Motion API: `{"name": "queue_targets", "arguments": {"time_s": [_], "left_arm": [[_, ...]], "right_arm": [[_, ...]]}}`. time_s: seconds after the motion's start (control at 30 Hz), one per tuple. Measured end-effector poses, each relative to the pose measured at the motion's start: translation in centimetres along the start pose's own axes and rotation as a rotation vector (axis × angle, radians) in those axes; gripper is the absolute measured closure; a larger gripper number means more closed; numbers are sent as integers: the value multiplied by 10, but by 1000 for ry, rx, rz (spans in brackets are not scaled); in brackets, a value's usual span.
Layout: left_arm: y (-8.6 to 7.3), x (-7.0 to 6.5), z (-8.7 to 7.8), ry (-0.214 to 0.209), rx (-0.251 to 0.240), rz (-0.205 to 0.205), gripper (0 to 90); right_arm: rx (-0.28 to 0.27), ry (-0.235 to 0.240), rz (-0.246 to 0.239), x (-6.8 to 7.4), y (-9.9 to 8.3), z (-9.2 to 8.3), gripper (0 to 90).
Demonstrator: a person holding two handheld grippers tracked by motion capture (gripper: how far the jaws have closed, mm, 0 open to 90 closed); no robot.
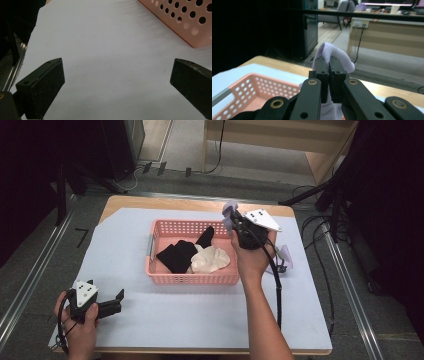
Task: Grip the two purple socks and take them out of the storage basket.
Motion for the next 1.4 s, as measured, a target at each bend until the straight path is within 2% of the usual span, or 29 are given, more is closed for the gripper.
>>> {"name": "queue_targets", "arguments": {"time_s": [0.2, 0.37, 0.67, 0.73, 0.77, 0.83, 0.87, 0.93, 1.0, 1.03, 1.07, 1.13, 1.17, 1.2, 1.23, 1.27, 1.3, 1.33, 1.37, 1.4], "left_arm": [[0, -1, 0, 4, 6, 7, 3], [0, -1, 0, 5, 8, 13, 3], [0, -1, -1, 5, 4, 14, 3], [0, -1, 0, 5, 3, 14, 3], [0, -1, 0, 6, 5, 14, 3], [0, -1, 0, 8, 9, 19, 3], [0, -1, 0, 9, 2, 19, 3], [0, -2, 0, 9, 4, 20, 3], [0, -2, 0, 10, 3, 25, 3], [0, -2, 0, 9, 3, 24, 3], [0, -2, 0, 9, 3, 24, 3], [0, -2, 0, 10, 3, 25, 3], [0, -2, 0, 10, 4, 25, 3], [0, -2, 0, 10, 3, 25, 3], [0, -2, -1, 10, 5, 25, 3], [0, -2, -1, 11, 4, 26, 3], [0, -2, -1, 11, 3, 27, 3], [0, -2, -1, 11, 4, 27, 3], [0, -2, 0, 10, 2, 25, 3], [0, -2, 0, 9, 3, 22, 3]], "right_arm": [[-24, -56, 26, -31, 3, -12, 876], [-12, -88, 51, -53, -5, -17, 876], [54, -136, 76, -81, -41, -17, 876], [70, -145, 74, -87, -50, -17, 877], [96, -156, 72, -92, -61, -17, 877], [102, -162, 72, -94, -65, -16, 877], [138, -164, 79, -98, -76, -16, 875], [148, -164, 85, -100, -80, -15, 866], [178, -146, 115, -105, -89, -14, 794], [180, -130, 161, -108, -93, -17, 681], [180, -130, 161, -108, -93, -17, 681], [177, -136, 189, -110, -95, -21, 569], [172, -141, 190, -114, -96, -26, 477], [172, -141, 190, -114, -96, -26, 477], [175, -151, 203, -117, -96, -32, 422], [175, -151, 203, -117, -96, -32, 422], [172, -144, 216, -119, -97, -35, 395], [178, -121, 248, -123, -97, -42, 380], [178, -121, 248, -123, -97, -42, 380], [185, -103, 255, -127, -99, -49, 336]]}}
Point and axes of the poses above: each handheld gripper's, and its own axes: z roughly forward along the jaws, y roughly out of its top, x roughly to its left, the point moved 1 cm from there along z, roughly forward along the jaws, and after that the axes turned 13 degrees about -y, right-handed, at the moved point
